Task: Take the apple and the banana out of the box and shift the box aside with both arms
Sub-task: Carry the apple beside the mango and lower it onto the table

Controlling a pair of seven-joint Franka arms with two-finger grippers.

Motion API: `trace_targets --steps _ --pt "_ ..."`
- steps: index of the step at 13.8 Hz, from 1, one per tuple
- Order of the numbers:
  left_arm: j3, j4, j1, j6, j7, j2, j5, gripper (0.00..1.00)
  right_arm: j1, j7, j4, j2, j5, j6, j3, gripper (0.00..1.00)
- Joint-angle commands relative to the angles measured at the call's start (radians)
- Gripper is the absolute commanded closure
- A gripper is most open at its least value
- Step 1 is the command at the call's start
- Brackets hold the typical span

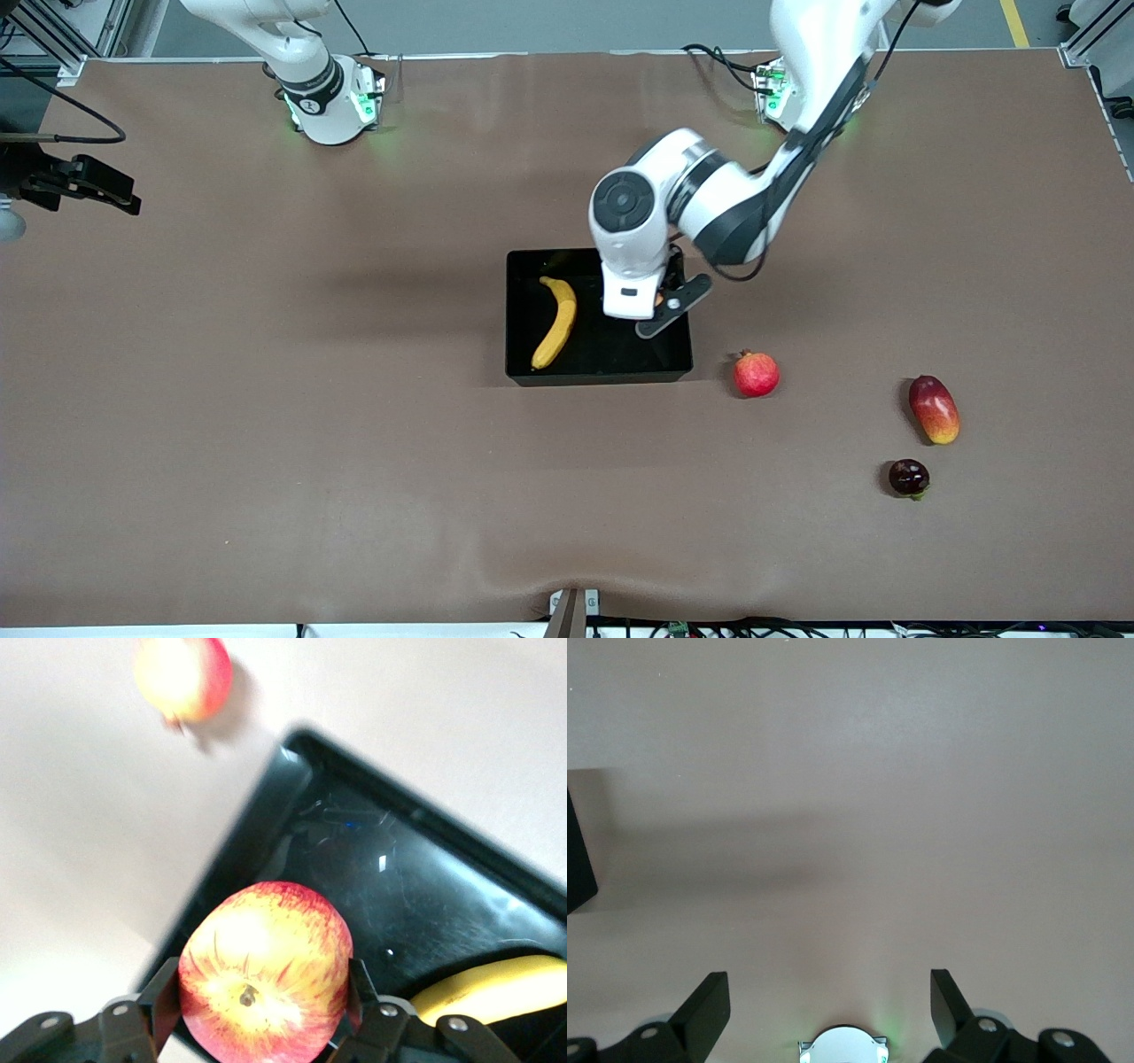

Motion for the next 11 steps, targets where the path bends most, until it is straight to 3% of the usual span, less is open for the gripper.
trace_targets --steps 1,7,11 --pt "-0.001 -0.015 0.116 -0.042 0.193 -0.072 0.012 1.0 -0.008 0.014 -0.005 -0.005 0.007 0.005 0.004 0.0" --pt "0.001 -0.021 0.386 -0.056 0.586 -0.036 0.018 1.0 -0.011 0.016 -0.006 -0.005 0.03 0.008 0.002 0.0" --pt "0.003 -0.096 0.556 0.067 0.768 0.027 0.022 1.0 -0.025 0.014 -0.006 -0.007 0.031 0.008 0.002 0.0"
